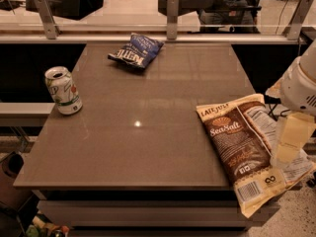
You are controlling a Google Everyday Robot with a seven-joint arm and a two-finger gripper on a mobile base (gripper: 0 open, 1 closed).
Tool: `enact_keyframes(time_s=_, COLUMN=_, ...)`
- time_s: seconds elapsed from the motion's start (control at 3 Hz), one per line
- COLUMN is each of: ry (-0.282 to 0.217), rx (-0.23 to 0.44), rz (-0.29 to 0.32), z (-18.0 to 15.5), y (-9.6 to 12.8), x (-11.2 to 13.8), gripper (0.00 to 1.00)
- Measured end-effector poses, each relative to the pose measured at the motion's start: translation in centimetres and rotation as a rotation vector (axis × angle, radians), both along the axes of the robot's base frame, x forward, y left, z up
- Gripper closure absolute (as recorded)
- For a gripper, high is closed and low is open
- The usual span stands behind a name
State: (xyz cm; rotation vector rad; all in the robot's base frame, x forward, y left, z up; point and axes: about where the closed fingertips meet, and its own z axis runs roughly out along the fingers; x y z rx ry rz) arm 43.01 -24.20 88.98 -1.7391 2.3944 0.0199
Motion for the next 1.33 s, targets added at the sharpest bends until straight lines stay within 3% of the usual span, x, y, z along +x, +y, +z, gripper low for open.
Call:
enact_keyframes(time_s=0.33, ry=0.026, rx=0.027, rz=0.027, z=-1.1, y=1.4, x=-1.3, gripper=0.0)
enact_keyframes(time_s=0.67, ry=0.04, rx=0.078, rz=0.067, z=-1.5, y=4.2, x=-2.6, gripper=0.0)
enact_keyframes(time_s=1.0, ry=0.033, rx=0.151, rz=0.107, z=-2.9, y=7.9, x=-2.7, gripper=0.0)
enact_keyframes(time_s=1.33, ry=0.002, rx=0.196, rz=0.113, z=-4.7, y=10.0, x=-1.2, gripper=0.0)
